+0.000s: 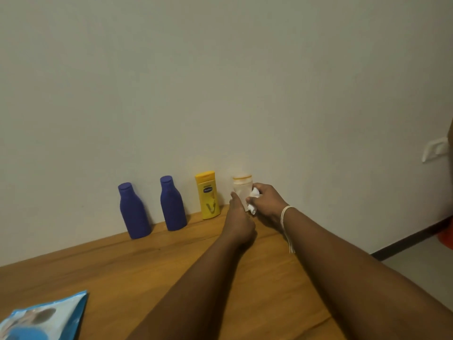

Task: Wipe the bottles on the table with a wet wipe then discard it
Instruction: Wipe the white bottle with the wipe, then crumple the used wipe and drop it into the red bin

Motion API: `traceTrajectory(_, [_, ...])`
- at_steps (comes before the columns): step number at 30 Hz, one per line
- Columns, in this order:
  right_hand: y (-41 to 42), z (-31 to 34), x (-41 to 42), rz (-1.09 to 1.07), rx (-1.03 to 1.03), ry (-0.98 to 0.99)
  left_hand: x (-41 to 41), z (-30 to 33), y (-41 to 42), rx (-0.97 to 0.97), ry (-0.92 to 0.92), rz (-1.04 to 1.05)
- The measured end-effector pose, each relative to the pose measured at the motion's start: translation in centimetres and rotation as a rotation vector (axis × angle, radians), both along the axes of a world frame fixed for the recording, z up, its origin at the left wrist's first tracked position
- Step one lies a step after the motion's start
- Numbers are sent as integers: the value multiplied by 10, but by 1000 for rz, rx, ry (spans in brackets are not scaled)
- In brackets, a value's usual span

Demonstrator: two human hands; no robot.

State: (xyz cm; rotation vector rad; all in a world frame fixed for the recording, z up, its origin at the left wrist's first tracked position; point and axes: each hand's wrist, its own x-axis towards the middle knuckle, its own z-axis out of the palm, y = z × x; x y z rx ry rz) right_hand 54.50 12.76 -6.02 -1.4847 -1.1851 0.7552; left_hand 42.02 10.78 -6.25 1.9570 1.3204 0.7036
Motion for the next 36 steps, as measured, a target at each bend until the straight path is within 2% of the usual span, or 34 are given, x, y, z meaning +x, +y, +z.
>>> traceTrajectory(6, [-3, -1, -3, -38, 0, 2, -1, 10, -5, -47, 121, -47])
traceTrajectory(12, [-5, -2, -7, -180, 20, -71, -2, 17, -5, -87, 159, -2])
traceTrajectory(25, [4, -13, -18, -259, 44, -12, -2, 20, -14, -113, 109, 8])
traceTrajectory(30, [-16, -13, -13, -323, 40, 8, -14, 25, -37, -129, 97, 25])
traceTrajectory(33, [-44, -13, -10, -311, 13, 106, -32, 22, -63, -124, 103, -8])
traceTrajectory(36, [-76, -9, -15, -209, -34, 249, -55, 26, -84, -95, 88, -22])
